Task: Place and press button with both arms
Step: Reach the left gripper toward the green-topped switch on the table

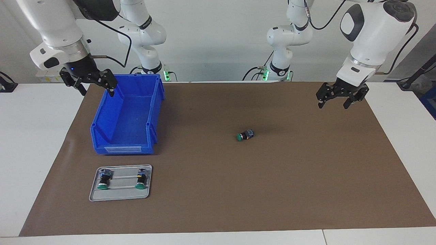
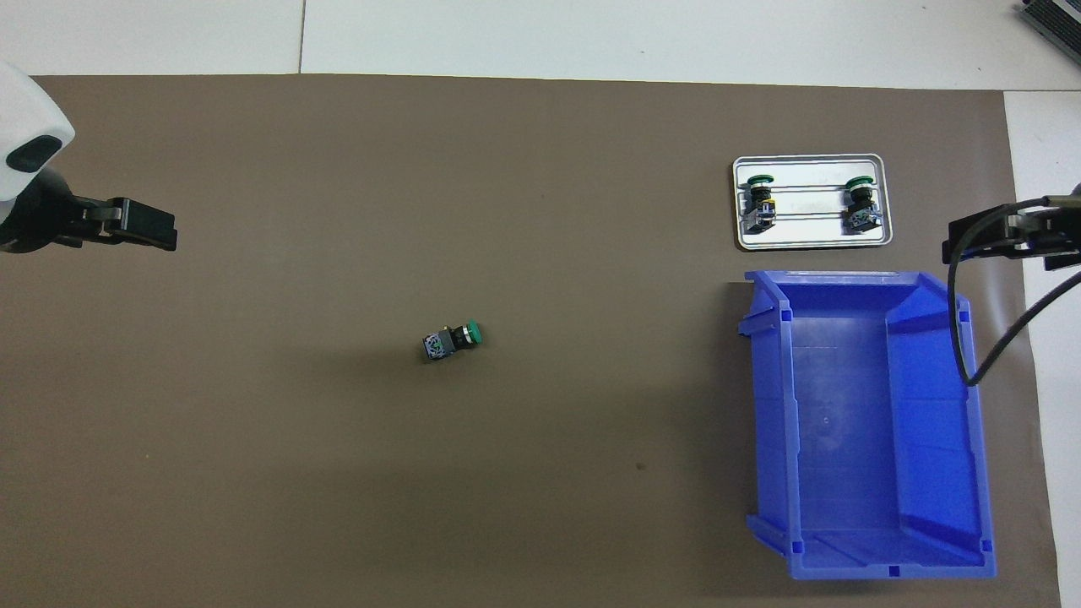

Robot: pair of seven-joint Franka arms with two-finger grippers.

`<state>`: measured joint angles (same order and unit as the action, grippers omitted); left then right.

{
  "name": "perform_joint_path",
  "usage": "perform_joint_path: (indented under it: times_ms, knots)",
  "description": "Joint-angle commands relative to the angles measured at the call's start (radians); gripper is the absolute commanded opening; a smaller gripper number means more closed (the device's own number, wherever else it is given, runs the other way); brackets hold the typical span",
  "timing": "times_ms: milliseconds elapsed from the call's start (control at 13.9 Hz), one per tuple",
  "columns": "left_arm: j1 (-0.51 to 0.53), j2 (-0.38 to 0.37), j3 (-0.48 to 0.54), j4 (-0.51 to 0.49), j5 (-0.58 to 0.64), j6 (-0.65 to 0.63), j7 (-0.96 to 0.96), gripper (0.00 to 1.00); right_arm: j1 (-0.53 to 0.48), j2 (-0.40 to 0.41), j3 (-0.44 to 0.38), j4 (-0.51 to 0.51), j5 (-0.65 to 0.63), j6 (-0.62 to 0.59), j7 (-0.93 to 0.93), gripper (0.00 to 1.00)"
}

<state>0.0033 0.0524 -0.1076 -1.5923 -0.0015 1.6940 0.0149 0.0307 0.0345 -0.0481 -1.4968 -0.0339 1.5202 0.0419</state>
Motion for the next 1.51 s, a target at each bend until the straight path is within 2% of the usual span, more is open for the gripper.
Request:
perform_joint_path:
  times_ms: [0,144,361,577,721,938,1298,1442]
  knots:
    - [-0.052,-0.031,-0.001,-0.029,0.018,0.013,-0.009,1.0,-0.005,-0.018,0.005,-0.025,0.002,-0.023,-0.005,1.0]
    - [-0.068,-0.032,-0.003,-0.035,0.018,0.001,-0.004,1.0,0.024,-0.027,0.005,-0.042,0.002,-0.014,0.058,1.0]
    - [-0.153,-0.049,-0.012,-0.064,0.018,0.012,0.032,1.0,0.021,-0.027,0.005,-0.045,0.005,-0.015,0.05,1.0]
    - [-0.224,-0.072,-0.012,-0.116,-0.046,0.039,0.21,1.0,0.017,-0.027,0.004,-0.045,0.006,-0.014,0.05,1.0]
    - [-0.252,-0.094,-0.012,-0.179,-0.112,0.129,0.319,1.0,0.017,-0.027,0.004,-0.043,0.006,-0.012,0.052,1.0]
    - [-0.301,-0.118,-0.012,-0.309,-0.117,0.3,0.515,1.0,0.012,-0.027,0.004,-0.045,0.009,-0.012,0.052,1.0]
    - [-0.328,-0.079,-0.012,-0.356,-0.12,0.378,0.825,1.0,0.012,-0.024,0.004,-0.045,0.012,0.049,0.13,1.0]
    - [-0.374,-0.071,-0.011,-0.399,-0.12,0.442,0.881,1.0,0.023,-0.025,0.004,-0.048,0.012,0.049,0.161,1.0]
